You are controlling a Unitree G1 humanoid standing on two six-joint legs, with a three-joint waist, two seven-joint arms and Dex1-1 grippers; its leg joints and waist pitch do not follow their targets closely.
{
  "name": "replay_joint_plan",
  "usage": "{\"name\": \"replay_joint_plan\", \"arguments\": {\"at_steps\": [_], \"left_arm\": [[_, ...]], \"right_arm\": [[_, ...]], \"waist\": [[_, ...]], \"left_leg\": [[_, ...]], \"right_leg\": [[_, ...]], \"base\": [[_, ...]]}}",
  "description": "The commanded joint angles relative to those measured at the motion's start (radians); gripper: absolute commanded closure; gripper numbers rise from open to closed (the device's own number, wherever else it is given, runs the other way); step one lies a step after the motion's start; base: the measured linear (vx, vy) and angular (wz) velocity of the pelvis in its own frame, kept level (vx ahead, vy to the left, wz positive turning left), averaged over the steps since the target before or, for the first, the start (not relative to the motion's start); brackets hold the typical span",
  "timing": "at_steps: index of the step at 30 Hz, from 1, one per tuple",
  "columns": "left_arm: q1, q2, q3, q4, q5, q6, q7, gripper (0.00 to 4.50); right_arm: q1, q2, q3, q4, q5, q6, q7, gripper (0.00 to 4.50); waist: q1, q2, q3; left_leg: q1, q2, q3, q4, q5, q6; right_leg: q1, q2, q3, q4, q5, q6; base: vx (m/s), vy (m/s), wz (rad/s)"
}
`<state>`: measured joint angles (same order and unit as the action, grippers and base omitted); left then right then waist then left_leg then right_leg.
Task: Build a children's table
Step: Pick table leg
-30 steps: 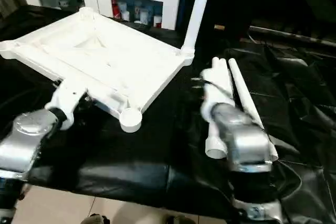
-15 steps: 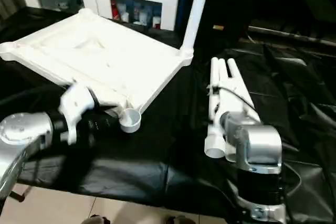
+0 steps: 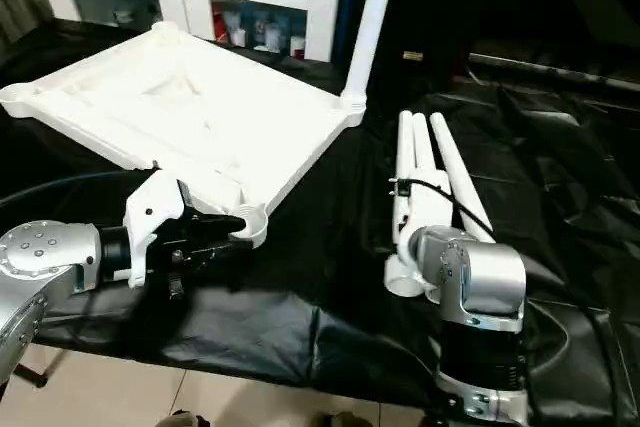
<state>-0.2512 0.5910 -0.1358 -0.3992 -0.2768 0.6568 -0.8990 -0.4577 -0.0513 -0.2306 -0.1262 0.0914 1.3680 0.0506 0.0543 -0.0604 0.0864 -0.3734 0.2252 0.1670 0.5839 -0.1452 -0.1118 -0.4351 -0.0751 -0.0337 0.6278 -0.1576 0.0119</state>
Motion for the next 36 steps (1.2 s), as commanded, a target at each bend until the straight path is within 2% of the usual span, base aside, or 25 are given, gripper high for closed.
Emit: {"name": "replay_joint_plan", "arguments": {"at_steps": [1,3,5,12,14,15,20,21,23,24,25,26,27,28,29,31,33,34,35,36], "left_arm": [[-0.016,0.008,-0.019,-0.028,-0.007,0.012,0.004,2.86],[-0.022,0.009,-0.023,-0.028,-0.007,0.014,0.005,2.86],[-0.024,0.008,-0.024,-0.031,-0.011,0.018,0.004,2.86],[-0.028,0.012,-0.039,-0.051,-0.045,0.051,-0.019,2.86],[-0.032,0.020,-0.043,-0.061,-0.057,0.068,-0.030,2.86],[-0.033,0.022,-0.044,-0.064,-0.056,0.069,-0.031,2.58],[-0.056,0.011,-0.052,-0.037,-0.025,0.076,0.004,2.34],[-0.070,-0.001,-0.059,-0.020,-0.005,0.073,0.032,2.11],[-0.085,-0.010,-0.074,0.007,0.039,0.031,0.068,2.08],[-0.093,-0.011,-0.085,0.018,0.059,0.023,0.085,1.99],[-0.097,-0.011,-0.090,0.022,0.066,0.024,0.092,1.99],[-0.099,-0.021,-0.083,0.023,0.053,0.031,0.095,1.69],[-0.101,-0.033,-0.073,0.022,0.032,0.040,0.091,1.69],[-0.103,-0.042,-0.067,0.021,0.018,0.046,0.088,1.67],[-0.110,-0.052,-0.066,0.020,0.004,0.055,0.085,1.67],[-0.121,-0.057,-0.071,0.028,0.009,0.061,0.094,1.36],[-0.129,-0.069,-0.065,0.053,0.016,0.047,0.102,1.25],[-0.129,-0.071,-0.063,0.055,0.016,0.045,0.105,1.27],[-0.128,-0.076,-0.055,0.062,0.015,0.040,0.113,1.21],[-0.121,-0.088,-0.030,0.078,0.018,0.019,0.141,1.06]], "right_arm": [[-0.010,0.001,-0.019,0.025,0.010,-0.005,-0.008,0.01],[-0.013,0.012,-0.037,0.059,0.016,-0.010,-0.007,0.17],[-0.014,0.012,-0.039,0.076,0.018,-0.016,-0.005,0.17],[-0.026,0.008,-0.049,0.129,0.026,-0.025,0.004,0.68],[-0.032,0.002,-0.049,0.147,0.025,-0.034,0.005,0.98],[-0.034,0.000,-0.049,0.153,0.025,-0.038,0.004,1.07],[-0.051,-0.011,-0.062,0.178,0.031,-0.044,0.003,1.42],[-0.059,-0.018,-0.065,0.190,0.033,-0.050,0.005,1.51],[-0.069,-0.020,-0.067,0.202,0.032,-0.069,0.001,1.71],[-0.075,-0.024,-0.067,0.213,0.031,-0.080,0.000,1.80],[-0.078,-0.027,-0.067,0.220,0.032,-0.084,0.001,1.80],[-0.080,-0.026,-0.067,0.223,0.032,-0.088,0.000,1.95],[-0.081,-0.025,-0.066,0.224,0.031,-0.095,-0.003,1.95],[-0.082,-0.025,-0.066,0.225,0.031,-0.100,-0.004,2.13],[-0.085,-0.025,-0.067,0.228,0.029,-0.111,-0.007,2.13],[-0.085,-0.021,-0.073,0.226,0.029,-0.121,-0.013,2.33],[-0.078,-0.008,-0.083,0.216,0.030,-0.130,-0.025,2.47],[-0.076,-0.006,-0.085,0.213,0.030,-0.132,-0.027,2.51],[-0.072,0.001,-0.088,0.206,0.032,-0.138,-0.031,2.52],[-0.059,0.018,-0.088,0.189,0.035,-0.146,-0.038,2.54]], "waist": [[-0.003,0.020,-0.073],[-0.003,0.017,-0.074],[-0.003,0.018,-0.075],[-0.002,0.011,-0.077],[-0.002,0.008,-0.078],[-0.002,0.010,-0.078],[-0.006,0.006,-0.075],[-0.006,0.011,-0.072],[-0.004,0.010,-0.071],[-0.004,0.016,-0.067],[-0.006,0.012,-0.068],[-0.005,0.016,-0.069],[-0.006,0.015,-0.068],[-0.007,0.027,-0.066],[-0.007,0.020,-0.069],[-0.006,0.035,-0.066],[-0.009,0.023,-0.066],[-0.009,0.026,-0.068],[-0.010,0.024,-0.069],[-0.011,0.027,-0.067]], "left_leg": [[0.018,-0.024,0.009,-0.066,-0.356,-0.088],[0.019,-0.024,0.010,-0.064,-0.352,-0.085],[0.018,-0.023,0.010,-0.065,-0.347,-0.085],[0.016,-0.022,0.013,-0.063,-0.313,-0.085],[0.017,-0.022,0.013,-0.063,-0.315,-0.086],[0.017,-0.022,0.013,-0.063,-0.317,-0.086],[0.018,-0.024,0.012,-0.062,-0.341,-0.086],[0.018,-0.024,0.012,-0.063,-0.344,-0.087],[0.022,-0.025,0.012,-0.062,-0.360,-0.085],[0.016,-0.026,0.009,-0.065,-0.366,-0.087],[0.016,-0.026,0.009,-0.064,-0.369,-0.087],[0.019,-0.027,0.008,-0.063,-0.366,-0.086],[0.018,-0.028,0.009,-0.062,-0.367,-0.085],[0.021,-0.028,0.009,-0.062,-0.382,-0.088],[0.016,-0.028,0.006,-0.063,-0.372,-0.085],[0.018,-0.028,0.007,-0.063,-0.372,-0.085],[0.015,-0.029,0.010,-0.062,-0.362,-0.076],[0.014,-0.030,0.009,-0.062,-0.353,-0.074],[0.014,-0.029,0.010,-0.061,-0.346,-0.073],[0.012,-0.029,0.010,-0.063,-0.340,-0.073]], "right_leg": [[0.038,-0.019,0.020,-0.093,-0.448,-0.043],[0.037,-0.019,0.021,-0.094,-0.445,-0.041],[0.038,-0.019,0.020,-0.092,-0.435,-0.045],[0.040,-0.019,0.022,-0.083,-0.384,-0.062],[0.041,-0.020,0.022,-0.082,-0.393,-0.058],[0.040,-0.019,0.022,-0.083,-0.395,-0.058],[0.038,-0.018,0.021,-0.090,-0.437,-0.039],[0.036,-0.018,0.021,-0.091,-0.441,-0.037],[0.032,-0.015,0.020,-0.098,-0.459,-0.022],[0.035,-0.016,0.019,-0.099,-0.469,-0.015],[0.036,-0.016,0.018,-0.099,-0.477,-0.011],[0.035,-0.017,0.017,-0.099,-0.481,-0.009],[0.033,-0.016,0.018,-0.101,-0.483,-0.011],[0.031,-0.015,0.017,-0.104,-0.474,-0.023],[0.039,-0.015,0.014,-0.097,-0.454,-0.035],[0.035,-0.014,0.017,-0.095,-0.417,-0.052],[0.038,-0.012,0.016,-0.096,-0.416,-0.054],[0.041,-0.014,0.017,-0.095,-0.429,-0.051],[0.041,-0.015,0.017,-0.095,-0.428,-0.050],[0.040,-0.015,0.017,-0.095,-0.425,-0.049]], "base": [[0.000,0.000,0.00],[0.000,0.000,0.00],[0.000,0.000,0.00],[0.000,0.000,0.00],[0.000,0.000,0.00],[0.000,0.000,0.00],[0.000,0.000,0.00],[0.000,0.000,0.00],[0.000,0.000,0.00],[0.000,0.000,0.00],[0.000,0.000,0.00],[0.000,0.000,0.00],[0.000,0.000,0.00],[0.000,0.000,0.00],[0.000,0.000,0.00],[0.000,0.000,0.00],[0.000,0.000,0.00],[0.000,0.000,0.00],[0.000,0.000,0.00],[0.000,0.000,0.00]]}}
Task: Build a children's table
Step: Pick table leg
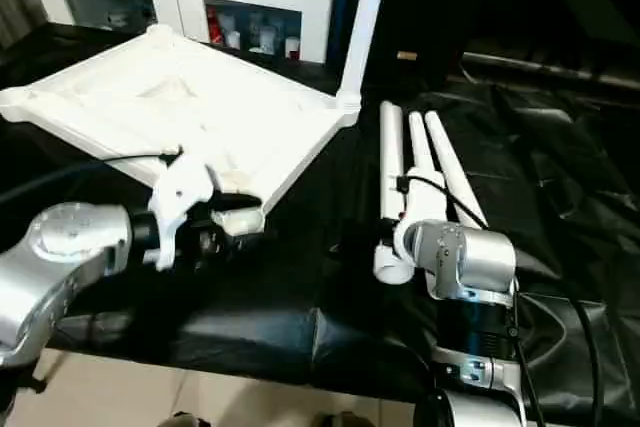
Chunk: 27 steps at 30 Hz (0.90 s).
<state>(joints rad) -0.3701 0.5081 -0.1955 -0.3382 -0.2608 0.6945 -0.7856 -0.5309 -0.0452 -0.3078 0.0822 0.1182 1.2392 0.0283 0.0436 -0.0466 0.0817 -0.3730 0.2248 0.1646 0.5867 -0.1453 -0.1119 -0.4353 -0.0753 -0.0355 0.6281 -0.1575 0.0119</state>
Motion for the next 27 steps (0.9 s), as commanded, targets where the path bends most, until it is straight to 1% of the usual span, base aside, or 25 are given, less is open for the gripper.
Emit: {"name": "replay_joint_plan", "arguments": {"at_steps": [1,2,4,5,7,8,9,10,11,12,13,14,15,16,17,18,19,20,21,22,23,24,25,26,27], "left_arm": [[0.001,-0.007,0.038,0.022,0.004,-0.032,0.033,0.90],[0.002,-0.027,0.054,0.039,0.006,-0.041,0.059,0.83],[-0.015,-0.062,0.077,0.060,0.017,-0.012,0.125,0.85],[-0.034,-0.076,0.095,0.078,0.004,0.035,0.145,0.74],[-0.060,-0.100,0.122,0.118,-0.018,0.069,0.166,0.42],[-0.071,-0.112,0.131,0.139,-0.022,0.075,0.177,0.41],[-0.080,-0.125,0.140,0.155,-0.018,0.082,0.198,0.41],[-0.091,-0.140,0.149,0.172,-0.012,0.091,0.223,0.45],[-0.109,-0.150,0.161,0.190,-0.022,0.117,0.232,0.29],[-0.122,-0.166,0.185,0.202,-0.042,0.130,0.242,0.13],[-0.135,-0.185,0.204,0.210,-0.061,0.122,0.250,0.02],[-0.147,-0.202,0.220,0.214,-0.085,0.127,0.253,0.06],[-0.153,-0.212,0.229,0.215,-0.098,0.128,0.254,0.06],[-0.166,-0.233,0.239,0.212,-0.116,0.146,0.261,0.02],[-0.191,-0.269,0.255,0.208,-0.144,0.182,0.277,0.02],[-0.195,-0.275,0.259,0.207,-0.149,0.190,0.281,0.00],[-0.204,-0.286,0.265,0.204,-0.160,0.202,0.286,0.00],[-0.226,-0.313,0.291,0.201,-0.191,0.217,0.299,0.00],[-0.238,-0.327,0.310,0.200,-0.211,0.226,0.307,0.00],[-0.249,-0.339,0.323,0.201,-0.233,0.228,0.304,0.00],[-0.260,-0.351,0.338,0.203,-0.257,0.232,0.301,0.00],[-0.276,-0.361,0.354,0.206,-0.281,0.236,0.300,0.00],[-0.289,-0.364,0.361,0.209,-0.296,0.241,0.297,0.00],[-0.298,-0.361,0.361,0.207,-0.308,0.250,0.289,0.00],[-0.301,-0.360,0.362,0.205,-0.312,0.256,0.287,0.00]], "right_arm": [[0.017,0.018,-0.011,-0.022,0.010,-0.026,-0.018,2.56],[0.022,0.024,-0.017,-0.034,0.013,-0.028,-0.020,2.57],[0.018,0.028,-0.033,-0.059,0.022,-0.030,-0.019,2.57],[0.013,0.032,-0.039,-0.065,0.027,-0.046,-0.022,2.57],[0.010,0.041,-0.049,-0.065,0.034,-0.115,-0.027,2.57],[0.009,0.047,-0.062,-0.062,0.035,-0.165,-0.040,2.57],[0.007,0.049,-0.069,-0.066,0.038,-0.200,-0.041,2.57],[0.005,0.051,-0.075,-0.071,0.041,-0.236,-0.041,2.57],[-0.005,0.060,-0.088,-0.086,0.050,-0.266,-0.047,2.57],[-0.014,0.075,-0.102,-0.100,0.062,-0.311,-0.051,2.57],[-0.017,0.072,-0.094,-0.111,0.067,-0.352,-0.033,2.57],[-0.019,0.076,-0.090,-0.121,0.066,-0.399,-0.034,2.57],[-0.019,0.078,-0.086,-0.126,0.063,-0.426,-0.034,2.57],[-0.018,0.081,-0.089,-0.142,0.065,-0.463,-0.031,2.58],[-0.011,0.079,-0.087,-0.177,0.068,-0.533,-0.015,2.58],[-0.009,0.078,-0.083,-0.185,0.068,-0.549,-0.011,2.59],[-0.003,0.075,-0.075,-0.199,0.069,-0.576,-0.001,2.59],[0.008,0.074,-0.060,-0.231,0.072,-0.624,0.017,2.59],[0.017,0.076,-0.048,-0.246,0.074,-0.655,0.028,2.59],[0.031,0.071,-0.029,-0.259,0.065,-0.695,0.045,2.59],[0.048,0.066,-0.007,-0.273,0.055,-0.742,0.064,2.59],[0.070,0.062,0.021,-0.295,0.048,-0.785,0.090,2.59],[0.078,0.068,0.031,-0.310,0.056,-0.796,0.099,2.59],[0.085,0.074,0.037,-0.326,0.063,-0.804,0.105,2.59],[0.087,0.077,0.039,-0.330,0.065,-0.811,0.107,2.59]], "waist": [[-0.002,0.013,-0.064],[-0.003,0.008,-0.064],[-0.002,0.010,-0.066],[-0.006,0.006,-0.054],[-0.009,0.006,-0.057],[-0.010,-0.004,-0.057],[-0.009,-0.003,-0.057],[-0.010,-0.013,-0.053],[-0.012,-0.017,-0.051],[-0.012,-0.014,-0.051],[-0.011,-0.010,-0.057],[-0.011,-0.008,-0.057],[-0.010,-0.011,-0.060],[-0.010,-0.014,-0.062],[-0.008,-0.014,-0.061],[-0.009,-0.016,-0.060],[-0.006,-0.017,-0.060],[-0.002,-0.014,-0.061],[0.003,0.004,-0.059],[-0.002,-0.004,-0.059],[0.001,-0.006,-0.061],[0.002,-0.007,-0.062],[0.005,0.002,-0.064],[0.004,0.005,-0.063],[0.001,0.000,-0.061]], "left_leg": [[0.010,-0.029,0.013,-0.065,-0.337,-0.073],[0.011,-0.028,0.012,-0.066,-0.340,-0.072],[0.011,-0.026,0.010,-0.067,-0.335,-0.071],[0.013,-0.026,0.012,-0.069,-0.350,-0.066],[0.013,-0.029,0.013,-0.065,-0.344,-0.063],[0.009,-0.030,0.016,-0.065,-0.335,-0.057],[0.010,-0.030,0.015,-0.064,-0.334,-0.055],[0.007,-0.029,0.015,-0.066,-0.326,-0.047],[0.007,-0.027,0.016,-0.065,-0.319,-0.045],[0.006,-0.028,0.016,-0.065,-0.312,-0.043],[0.004,-0.026,0.015,-0.064,-0.282,-0.045],[-0.002,-0.025,0.015,-0.065,-0.250,-0.045],[-0.002,-0.024,0.018,-0.062,-0.222,-0.044],[-0.001,-0.023,0.019,-0.062,-0.210,-0.040],[-0.002,-0.024,0.021,-0.061,-0.192,-0.035],[-0.003,-0.023,0.024,-0.059,-0.190,-0.032],[-0.002,-0.024,0.025,-0.058,-0.181,-0.022],[-0.006,-0.026,0.024,-0.059,-0.172,-0.014],[-0.004,-0.027,0.021,-0.059,-0.172,-0.016],[-0.006,-0.027,0.024,-0.058,-0.176,-0.014],[-0.007,-0.027,0.023,-0.058,-0.180,-0.014],[-0.009,-0.028,0.024,-0.058,-0.180,-0.015],[-0.007,-0.027,0.022,-0.058,-0.183,-0.018],[-0.008,-0.028,0.019,-0.060,-0.197,-0.019],[-0.007,-0.028,0.020,-0.061,-0.213,-0.017]], "right_leg": [[0.040,-0.015,0.019,-0.096,-0.422,-0.048],[0.041,-0.014,0.018,-0.096,-0.420,-0.049],[0.043,-0.016,0.017,-0.094,-0.417,-0.046],[0.034,-0.013,0.020,-0.096,-0.432,-0.038],[0.034,-0.014,0.019,-0.097,-0.427,-0.037],[0.034,-0.016,0.018,-0.100,-0.436,-0.031],[0.034,-0.016,0.018,-0.100,-0.445,-0.028],[0.034,-0.017,0.017,-0.101,-0.463,-0.018],[0.031,-0.017,0.018,-0.103,-0.455,-0.013],[0.031,-0.017,0.018,-0.100,-0.446,-0.014],[0.034,-0.018,0.019,-0.093,-0.395,-0.027],[0.037,-0.017,0.020,-0.087,-0.326,-0.042],[0.038,-0.014,0.021,-0.080,-0.258,-0.062],[0.040,-0.013,0.021,-0.077,-0.230,-0.072],[0.043,-0.013,0.022,-0.072,-0.190,-0.088],[0.043,-0.013,0.023,-0.071,-0.172,-0.095],[0.046,-0.014,0.023,-0.071,-0.156,-0.103],[0.051,-0.015,0.023,-0.070,-0.150,-0.105],[0.050,-0.017,0.023,-0.069,-0.144,-0.107],[0.050,-0.014,0.023,-0.074,-0.140,-0.106],[0.055,-0.014,0.021,-0.074,-0.141,-0.108],[0.056,-0.015,0.021,-0.073,-0.144,-0.109],[0.057,-0.015,0.020,-0.074,-0.143,-0.114],[0.059,-0.014,0.018,-0.073,-0.156,-0.114],[0.057,-0.012,0.018,-0.078,-0.181,-0.110]], "base": [[0.000,0.000,0.00],[0.000,0.000,0.00],[0.000,0.000,0.00],[0.000,0.000,0.00],[0.000,0.000,0.00],[0.000,0.000,0.00],[0.000,0.000,0.00],[0.000,0.000,0.00],[0.000,0.000,0.00],[0.000,0.000,0.00],[0.000,0.000,0.00],[0.000,0.000,0.00],[0.000,0.000,0.00],[0.000,0.000,0.00],[0.000,0.000,0.00],[0.000,0.000,0.00],[0.000,0.000,0.00],[0.000,0.000,0.00],[0.000,0.000,0.00],[0.000,0.000,0.00],[0.000,0.000,0.00],[0.000,0.000,0.00],[0.000,0.000,0.00],[0.000,0.000,0.00],[0.000,0.000,0.00]]}}
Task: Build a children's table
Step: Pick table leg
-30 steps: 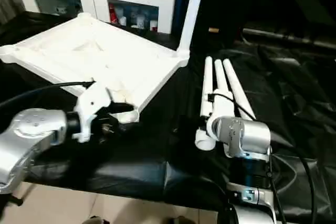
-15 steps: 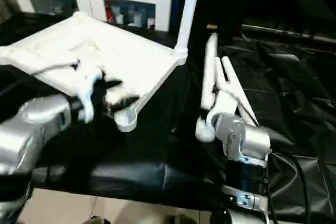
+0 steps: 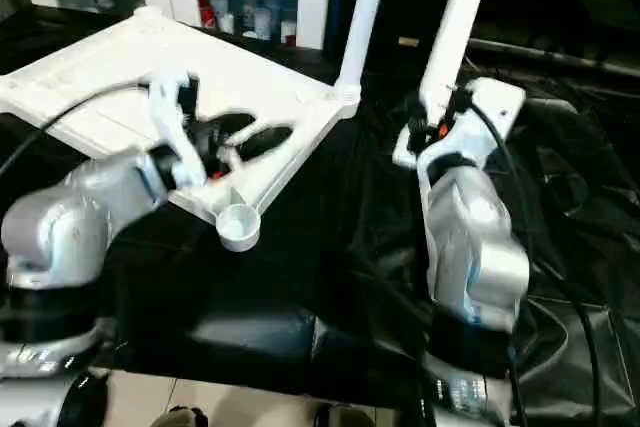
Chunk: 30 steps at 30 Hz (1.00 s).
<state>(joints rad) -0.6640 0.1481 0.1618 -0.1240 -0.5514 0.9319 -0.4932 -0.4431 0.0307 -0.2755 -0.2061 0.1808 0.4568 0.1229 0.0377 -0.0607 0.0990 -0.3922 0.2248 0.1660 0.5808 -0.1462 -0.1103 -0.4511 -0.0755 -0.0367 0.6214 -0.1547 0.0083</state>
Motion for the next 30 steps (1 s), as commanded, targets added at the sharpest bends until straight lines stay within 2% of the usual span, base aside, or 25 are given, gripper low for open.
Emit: {"name": "replay_joint_plan", "arguments": {"at_steps": [1,2,4,5,7,9,10,12,13,14,15,16,17,18,19,20,21,22,25,26,27,28,30], "left_arm": [[-0.018,0.000,0.011,-0.013,-0.033,0.038,-0.007,0.00],[-0.032,-0.008,0.024,-0.003,-0.047,0.052,-0.001,0.00],[-0.046,-0.020,0.041,0.003,-0.067,0.067,0.014,0.00],[-0.051,-0.036,0.049,0.000,-0.091,0.073,0.016,0.00],[-0.052,-0.049,0.056,-0.003,-0.109,0.080,0.025,0.00],[-0.046,-0.064,0.052,-0.008,-0.120,0.081,0.043,0.00],[-0.041,-0.067,0.047,-0.007,-0.119,0.077,0.043,0.00],[-0.034,-0.077,0.037,0.002,-0.110,0.071,0.054,0.00],[-0.031,-0.081,0.034,0.003,-0.106,0.073,0.059,0.00],[-0.027,-0.088,0.035,0.004,-0.099,0.077,0.073,0.00],[-0.025,-0.093,0.039,0.007,-0.097,0.077,0.082,0.00],[-0.018,-0.117,0.066,-0.002,-0.118,0.086,0.109,0.00],[-0.017,-0.118,0.068,-0.004,-0.120,0.087,0.110,0.00],[-0.013,-0.123,0.075,-0.011,-0.130,0.090,0.116,0.00],[-0.009,-0.124,0.079,-0.021,-0.141,0.095,0.122,0.00],[0.000,-0.129,0.090,-0.029,-0.159,0.106,0.141,0.00],[0.003,-0.131,0.094,-0.028,-0.159,0.109,0.149,0.00],[0.004,-0.133,0.096,-0.028,-0.159,0.110,0.155,0.00],[0.003,-0.129,0.100,-0.013,-0.125,0.107,0.199,0.00],[-0.001,-0.131,0.106,-0.007,-0.119,0.105,0.214,0.00],[-0.006,-0.135,0.116,-0.001,-0.120,0.101,0.223,0.17],[-0.020,-0.139,0.138,0.010,-0.140,0.098,0.226,0.27],[-0.026,-0.135,0.143,0.013,-0.153,0.101,0.231,0.47]], "right_arm": [[0.012,-0.001,0.030,-0.062,0.001,-0.052,0.031,2.59],[0.027,-0.002,0.058,-0.084,0.001,-0.070,0.051,2.59],[0.054,-0.008,0.099,-0.120,0.001,-0.086,0.072,2.59],[0.081,-0.021,0.138,-0.141,0.000,-0.089,0.099,2.59],[0.105,-0.032,0.174,-0.151,0.002,-0.089,0.125,2.59],[0.144,-0.067,0.270,-0.151,-0.031,-0.092,0.176,2.59],[0.154,-0.080,0.303,-0.149,-0.045,-0.093,0.193,2.59],[0.165,-0.104,0.362,-0.139,-0.084,-0.101,0.216,2.59],[0.171,-0.108,0.375,-0.139,-0.090,-0.108,0.222,2.59],[0.173,-0.111,0.387,-0.132,-0.095,-0.101,0.225,2.59],[0.174,-0.110,0.390,-0.128,-0.091,-0.098,0.230,2.59],[0.177,-0.120,0.406,-0.117,-0.096,-0.102,0.240,2.59],[0.177,-0.120,0.407,-0.117,-0.096,-0.101,0.241,2.59],[0.177,-0.123,0.411,-0.114,-0.095,-0.096,0.242,2.59],[0.179,-0.128,0.417,-0.115,-0.093,-0.091,0.240,2.59],[0.177,-0.132,0.426,-0.111,-0.092,-0.089,0.237,2.59],[0.174,-0.132,0.428,-0.107,-0.092,-0.091,0.236,2.59],[0.172,-0.130,0.429,-0.106,-0.092,-0.091,0.235,2.59],[0.163,-0.128,0.436,-0.087,-0.103,-0.102,0.235,2.59],[0.160,-0.127,0.438,-0.081,-0.105,-0.106,0.236,2.59],[0.158,-0.127,0.440,-0.075,-0.107,-0.110,0.236,2.59],[0.153,-0.123,0.451,-0.066,-0.114,-0.119,0.238,2.59],[0.150,-0.122,0.462,-0.059,-0.115,-0.124,0.234,2.59]], "waist": [[0.007,0.014,-0.077],[0.010,0.033,-0.074],[0.008,0.019,-0.072],[0.009,0.015,-0.067],[0.011,0.019,-0.063],[0.006,0.012,-0.047],[0.006,0.014,-0.050],[-0.004,-0.016,-0.038],[-0.002,-0.008,-0.038],[-0.004,-0.009,-0.033],[-0.004,-0.006,-0.033],[-0.005,-0.016,-0.029],[-0.005,-0.014,-0.028],[-0.008,-0.022,-0.021],[-0.006,-0.020,-0.022],[-0.008,-0.025,-0.018],[-0.007,-0.026,-0.018],[-0.006,-0.029,-0.017],[-0.004,-0.030,-0.015],[-0.005,-0.033,-0.016],[-0.005,-0.031,-0.013],[-0.004,-0.035,-0.015],[-0.004,-0.033,-0.012]], "left_leg": [[0.012,-0.029,0.019,-0.055,-0.222,-0.017],[0.015,-0.027,0.017,-0.057,-0.246,-0.022],[0.012,-0.028,0.018,-0.057,-0.259,-0.020],[0.011,-0.028,0.018,-0.057,-0.261,-0.016],[0.011,-0.027,0.018,-0.058,-0.272,-0.016],[0.008,-0.026,0.015,-0.063,-0.308,-0.013],[0.009,-0.026,0.014,-0.064,-0.309,-0.013],[0.002,-0.025,0.016,-0.067,-0.301,-0.001],[0.002,-0.025,0.013,-0.067,-0.299,-0.002],[0.005,-0.022,0.014,-0.068,-0.309,0.000],[0.006,-0.021,0.012,-0.068,-0.313,-0.002],[0.003,-0.019,0.011,-0.069,-0.291,0.001],[0.003,-0.017,0.011,-0.070,-0.284,0.000],[0.001,-0.017,0.012,-0.071,-0.277,0.002],[0.003,-0.017,0.012,-0.070,-0.253,-0.002],[0.006,-0.015,0.014,-0.069,-0.237,0.000],[0.004,-0.016,0.014,-0.069,-0.207,0.001],[0.005,-0.017,0.015,-0.067,-0.172,0.009],[0.007,-0.017,0.017,-0.066,-0.125,0.021],[0.007,-0.018,0.017,-0.065,-0.106,0.025],[0.010,-0.017,0.018,-0.066,-0.103,0.026],[0.011,-0.017,0.019,-0.065,-0.098,0.026],[0.012,-0.017,0.019,-0.066,-0.105,0.023]], "right_leg": [[0.071,-0.012,0.019,-0.073,-0.201,-0.105],[0.067,-0.014,0.019,-0.076,-0.223,-0.103],[0.070,-0.011,0.018,-0.080,-0.245,-0.096],[0.066,-0.012,0.019,-0.082,-0.262,-0.088],[0.064,-0.012,0.020,-0.085,-0.295,-0.078],[0.056,-0.011,0.018,-0.095,-0.360,-0.051],[0.059,-0.011,0.018,-0.097,-0.368,-0.040],[0.054,-0.011,0.019,-0.103,-0.385,-0.026],[0.054,-0.014,0.019,-0.099,-0.392,-0.023],[0.048,-0.015,0.021,-0.103,-0.406,-0.019],[0.048,-0.015,0.020,-0.102,-0.404,-0.022],[0.049,-0.016,0.020,-0.098,-0.356,-0.034],[0.048,-0.016,0.021,-0.096,-0.334,-0.042],[0.046,-0.015,0.022,-0.098,-0.319,-0.044],[0.049,-0.015,0.023,-0.090,-0.269,-0.058],[0.047,-0.015,0.024,-0.088,-0.222,-0.073],[0.055,-0.016,0.023,-0.080,-0.172,-0.088],[0.057,-0.015,0.024,-0.076,-0.119,-0.098],[0.061,-0.016,0.025,-0.071,-0.058,-0.110],[0.065,-0.016,0.025,-0.068,-0.032,-0.115],[0.063,-0.016,0.025,-0.069,-0.022,-0.120],[0.066,-0.018,0.025,-0.067,-0.021,-0.125],[0.066,-0.019,0.026,-0.069,-0.029,-0.130]], "base": [[0.000,0.000,0.00],[0.000,0.000,0.00],[0.000,0.000,0.00],[0.000,0.000,0.00],[0.000,0.000,0.00],[0.000,0.000,0.00],[0.000,0.000,0.00],[0.000,0.000,0.00],[0.000,0.000,0.00],[0.000,0.000,0.00],[0.000,0.000,0.00],[0.000,0.000,0.00],[0.000,0.000,0.00],[0.000,0.000,0.00],[0.000,0.000,0.00],[0.000,0.000,0.00],[0.000,0.000,0.00],[0.000,0.000,0.00],[0.000,0.000,0.00],[0.000,0.000,0.00],[0.000,0.000,0.00],[0.000,0.000,0.00],[0.000,0.000,0.00]]}}
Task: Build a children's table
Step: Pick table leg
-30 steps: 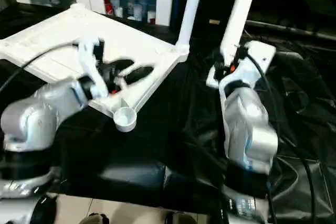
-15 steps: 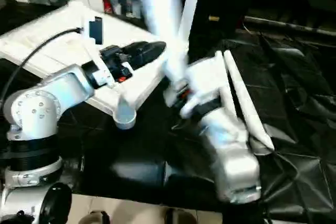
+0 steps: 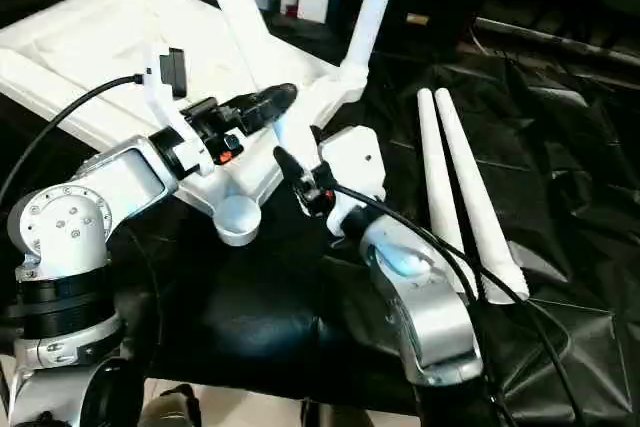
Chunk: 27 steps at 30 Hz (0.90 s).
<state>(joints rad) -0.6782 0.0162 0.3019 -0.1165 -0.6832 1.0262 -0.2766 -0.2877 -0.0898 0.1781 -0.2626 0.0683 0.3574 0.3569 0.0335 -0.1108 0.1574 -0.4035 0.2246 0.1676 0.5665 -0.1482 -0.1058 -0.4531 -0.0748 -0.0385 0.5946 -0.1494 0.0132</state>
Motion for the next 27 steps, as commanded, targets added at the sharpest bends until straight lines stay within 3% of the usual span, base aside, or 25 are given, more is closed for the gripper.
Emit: {"name": "replay_joint_plan", "arguments": {"at_steps": [1,3,7,9,12,14,18,21,24,25,27], "left_arm": [[-0.010,0.002,-0.008,0.002,-0.018,0.007,0.009,0.47],[-0.011,0.009,-0.021,0.001,-0.021,0.010,-0.005,0.73],[-0.012,0.012,-0.044,0.002,-0.017,0.008,-0.005,0.83],[-0.014,0.013,-0.045,0.002,-0.015,0.011,-0.002,1.16],[-0.024,0.024,-0.035,0.004,-0.021,0.020,0.010,1.22],[-0.034,0.028,-0.023,0.014,-0.026,0.018,0.018,1.52],[-0.049,0.034,-0.006,0.040,-0.022,0.002,0.038,1.67],[-0.056,0.039,0.005,0.048,-0.024,-0.002,0.042,1.96],[-0.062,0.041,0.015,0.048,-0.032,0.000,0.045,1.97],[-0.063,0.042,0.016,0.047,-0.042,0.007,0.037,2.16],[-0.066,0.051,0.008,0.053,-0.049,0.009,0.023,2.31]], "right_arm": [[-0.004,-0.003,0.016,-0.003,-0.004,-0.028,0.002,2.59],[-0.004,-0.002,0.028,0.001,-0.009,-0.034,0.003,2.59],[-0.004,0.004,0.036,0.008,-0.013,-0.041,0.000,2.59],[-0.005,0.007,0.036,0.010,-0.014,-0.041,-0.003,2.59],[-0.014,0.014,0.034,0.025,-0.015,-0.051,-0.018,2.59],[-0.020,0.016,0.032,0.034,-0.016,-0.055,-0.024,2.59],[-0.024,0.017,0.031,0.038,-0.020,-0.055,-0.026,2.59],[-0.024,0.016,0.032,0.041,-0.019,-0.062,-0.022,2.59],[-0.030,0.016,0.035,0.057,-0.005,-0.068,-0.005,2.59],[-0.033,0.014,0.039,0.064,-0.007,-0.073,-0.003,2.59],[-0.044,0.011,0.048,0.081,-0.012,-0.097,0.007,2.59]], "waist": [[0.001,0.016,-0.070],[0.002,0.020,-0.071],[0.004,0.023,-0.070],[0.005,0.027,-0.072],[0.007,0.032,-0.078],[0.008,0.036,-0.080],[0.011,0.039,-0.079],[0.014,0.038,-0.082],[0.016,0.042,-0.086],[0.018,0.048,-0.089],[0.019,0.048,-0.091]], "left_leg": [[0.023,-0.018,0.017,-0.052,-0.106,0.017],[0.024,-0.017,0.017,-0.052,-0.122,0.012],[0.023,-0.015,0.016,-0.054,-0.152,0.001],[0.024,-0.014,0.015,-0.055,-0.160,-0.006],[0.024,-0.016,0.015,-0.052,-0.149,-0.011],[0.025,-0.017,0.015,-0.051,-0.140,-0.011],[0.025,-0.019,0.015,-0.049,-0.125,-0.007],[0.025,-0.019,0.015,-0.048,-0.119,-0.001],[0.025,-0.019,0.015,-0.046,-0.127,0.001],[0.025,-0.019,0.014,-0.046,-0.129,-0.001],[0.026,-0.018,0.014,-0.044,-0.135,-0.002]], "right_leg": [[0.068,-0.019,0.028,-0.042,-0.039,-0.134],[0.068,-0.022,0.029,-0.044,-0.062,-0.129],[0.067,-0.021,0.028,-0.046,-0.096,-0.127],[0.067,-0.022,0.028,-0.046,-0.097,-0.129],[0.070,-0.021,0.028,-0.042,-0.057,-0.141],[0.071,-0.020,0.028,-0.038,-0.028,-0.151],[0.074,-0.019,0.028,-0.034,0.001,-0.163],[0.076,-0.020,0.028,-0.033,0.006,-0.168],[0.078,-0.020,0.027,-0.031,0.010,-0.184],[0.080,-0.021,0.027,-0.030,0.007,-0.186],[0.079,-0.021,0.027,-0.030,0.003,-0.190]], "base": [[0.000,0.000,0.00],[0.000,0.000,0.00],[0.000,0.000,0.00],[0.000,0.000,0.00],[0.000,0.000,0.00],[0.000,0.000,0.00],[0.000,0.000,0.00],[0.000,0.000,0.00],[0.000,0.000,0.00],[0.000,0.000,0.00],[0.000,0.000,0.00]]}}
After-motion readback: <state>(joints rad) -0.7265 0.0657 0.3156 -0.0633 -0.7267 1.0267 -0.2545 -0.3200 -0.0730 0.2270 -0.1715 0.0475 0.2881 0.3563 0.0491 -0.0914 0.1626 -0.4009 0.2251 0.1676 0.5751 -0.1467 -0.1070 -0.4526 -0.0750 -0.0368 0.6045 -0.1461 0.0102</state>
